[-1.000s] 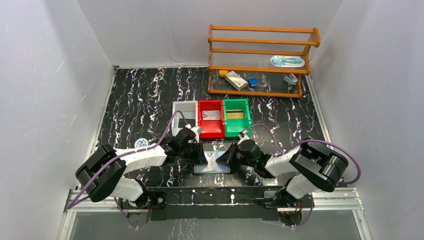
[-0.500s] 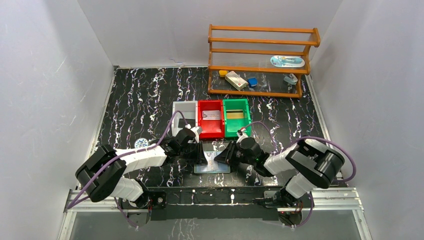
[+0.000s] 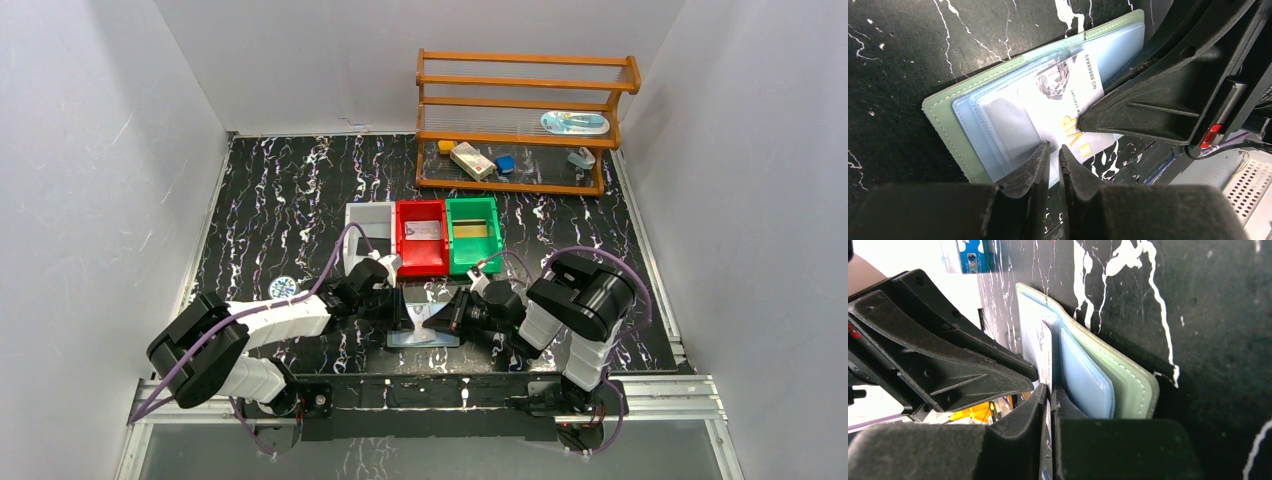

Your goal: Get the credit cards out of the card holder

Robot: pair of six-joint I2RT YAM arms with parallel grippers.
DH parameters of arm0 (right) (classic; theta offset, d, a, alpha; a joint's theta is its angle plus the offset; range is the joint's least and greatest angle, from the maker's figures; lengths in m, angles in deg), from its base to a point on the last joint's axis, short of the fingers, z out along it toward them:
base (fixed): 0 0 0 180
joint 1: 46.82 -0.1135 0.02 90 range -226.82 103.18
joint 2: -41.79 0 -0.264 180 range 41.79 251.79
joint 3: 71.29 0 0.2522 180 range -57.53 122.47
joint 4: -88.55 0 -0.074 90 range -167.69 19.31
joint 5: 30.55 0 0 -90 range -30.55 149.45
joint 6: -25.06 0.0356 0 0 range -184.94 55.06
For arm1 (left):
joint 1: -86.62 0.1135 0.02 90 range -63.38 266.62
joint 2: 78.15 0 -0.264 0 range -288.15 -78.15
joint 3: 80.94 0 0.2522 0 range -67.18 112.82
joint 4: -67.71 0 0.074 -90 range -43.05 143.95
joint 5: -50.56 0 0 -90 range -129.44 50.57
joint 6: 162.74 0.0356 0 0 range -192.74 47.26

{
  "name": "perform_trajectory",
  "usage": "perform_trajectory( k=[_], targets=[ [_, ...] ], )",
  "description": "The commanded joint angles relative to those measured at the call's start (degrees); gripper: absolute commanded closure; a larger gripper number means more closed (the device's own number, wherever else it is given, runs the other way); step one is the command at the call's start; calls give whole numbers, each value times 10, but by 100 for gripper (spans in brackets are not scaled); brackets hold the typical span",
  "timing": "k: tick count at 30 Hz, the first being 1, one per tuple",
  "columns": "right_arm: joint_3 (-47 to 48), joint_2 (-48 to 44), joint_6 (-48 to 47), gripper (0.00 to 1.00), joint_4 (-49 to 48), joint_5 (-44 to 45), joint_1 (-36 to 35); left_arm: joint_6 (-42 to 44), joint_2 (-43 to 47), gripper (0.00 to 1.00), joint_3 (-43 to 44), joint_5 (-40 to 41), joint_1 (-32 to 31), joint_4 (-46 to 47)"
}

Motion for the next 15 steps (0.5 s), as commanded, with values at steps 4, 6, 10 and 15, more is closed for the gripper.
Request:
perform_trajectory(
  k=[4,6,10,15],
  targets=[
    [-17,-30,9,93,46,-2,-5,12,8,87,-24,26,-5,-76],
    [-22,-42,6,93,70,6,-2,11,9,87,-24,28,-6,-78],
    [-37,-63,7,94,84,8,10,12,11,87,-23,29,-6,-81],
    [-47,-78,8,95,93,8,17,11,14,86,-23,32,-6,-85]
  ],
)
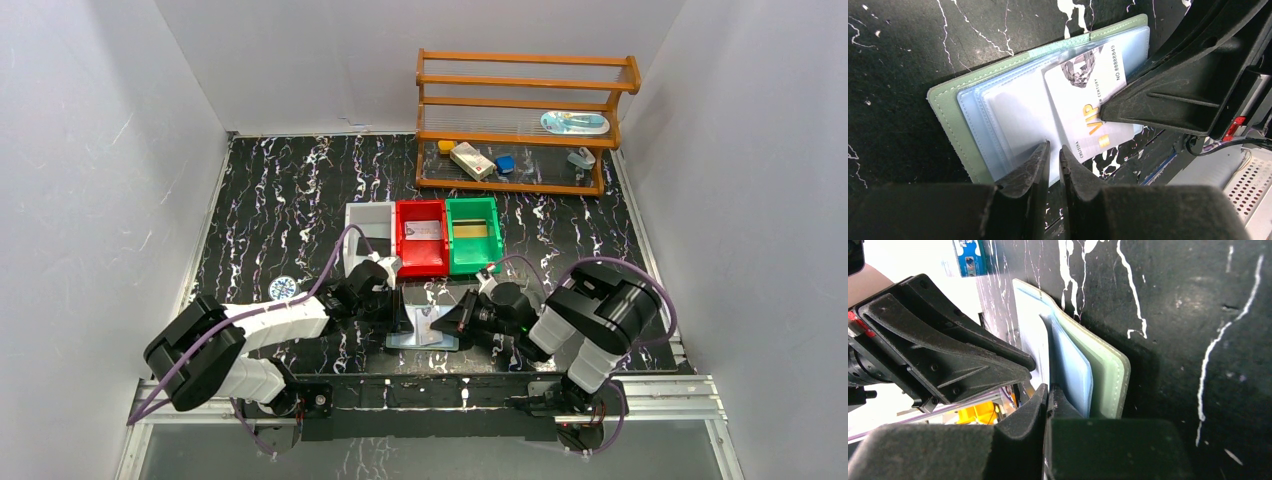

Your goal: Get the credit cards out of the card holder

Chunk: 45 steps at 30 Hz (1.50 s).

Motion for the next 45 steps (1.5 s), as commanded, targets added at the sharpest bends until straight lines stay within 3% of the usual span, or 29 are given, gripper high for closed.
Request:
perform_trajectory(
  k=[1,7,19,25,29,33,37,45],
  targets=[
    [-14,-17,-13,96,47,3,6,12,5,85,-19,29,-2,-72],
    [-14,-70,-29,98,107,21,8,9,28,79,-14,35,-2,-86],
    [36,-399,-139,99,477,145,9,22,100,64,30,73,-1,-162],
    [95,-498,-220,100,579,192,9,45,144,42,72,165,8,-262],
    [180,-477,-305,100,612,211,9,75,173,29,109,180,49,-320],
    [274,-402,-397,100,640,209,9,110,211,19,161,154,122,-383],
    [361,-317,-501,100,651,216,9,143,251,2,192,185,141,-415],
    [492,-167,-812,100,639,193,9,190,280,2,157,180,143,-377]
  ],
)
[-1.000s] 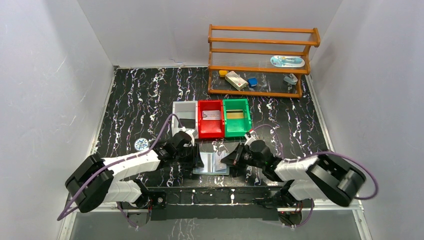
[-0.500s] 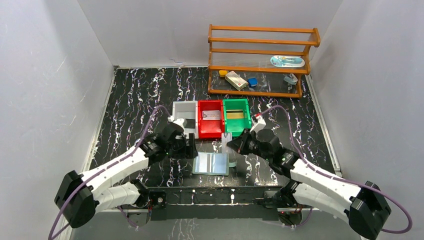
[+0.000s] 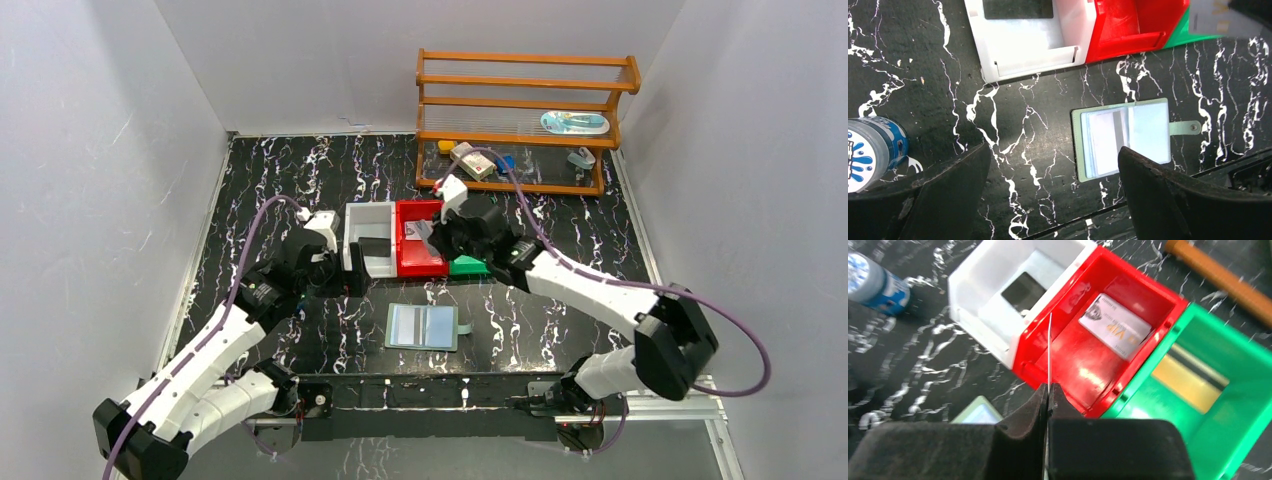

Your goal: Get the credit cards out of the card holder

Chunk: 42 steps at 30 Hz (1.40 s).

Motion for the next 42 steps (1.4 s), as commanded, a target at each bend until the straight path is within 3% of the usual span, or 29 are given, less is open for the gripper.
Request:
perform_trajectory(
  k=[1,9,22,42],
  targets=[
    [71,55,-244,100,-12,-10,2,27,13,2,-15,11,3,-5],
    [119,132,-460,100,-11,-10,0,31,35,2,-19,55,3,4],
    [180,231,-690,98,32,6,0,34,44,2,-15,80,4,-2],
    [215,361,-775,97,-53,67,5,27,69,2,-14,105,4,-11]
  ],
)
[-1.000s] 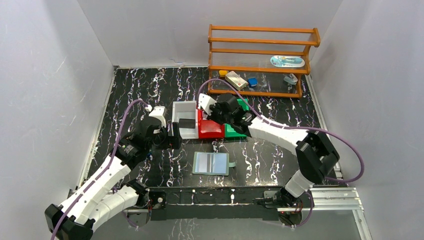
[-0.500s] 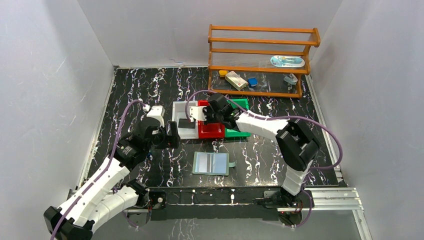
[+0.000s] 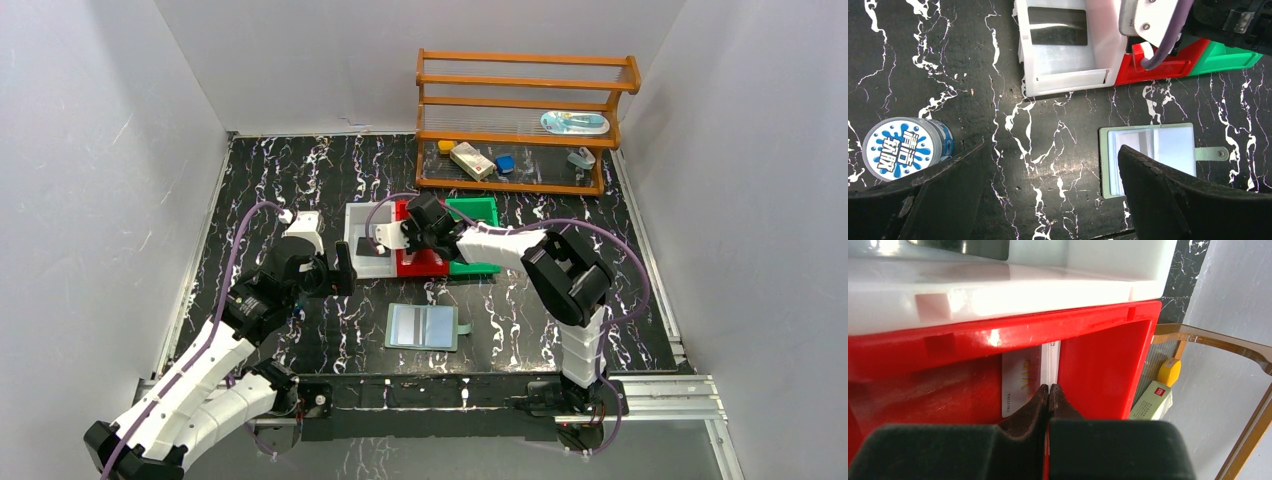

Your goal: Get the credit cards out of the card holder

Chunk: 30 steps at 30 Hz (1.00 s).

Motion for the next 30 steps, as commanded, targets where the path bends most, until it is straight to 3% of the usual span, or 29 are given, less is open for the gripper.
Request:
perform_trajectory(
  k=[1,4,9,17,25,30],
  targets=[
    [28,20,-32,96,-60,27,5,1,8,2,4,15,4,-11],
    [24,26,-32,95,-74,32,5,1,7,2,3,13,3,-11],
    [8,13,-10,83,-71,12,6,2,3,2,3,11,4,-12],
    [-11,-9,15,55,-61,10,7,2,-1,2,4,9,3,-12],
    [-17,-53,56,48,-55,-10,8,3,-7,2,5,7,3,-12],
    [-36,-117,128,37,-77,-29,8,2,-9,2,3,6,4,-12]
  ],
)
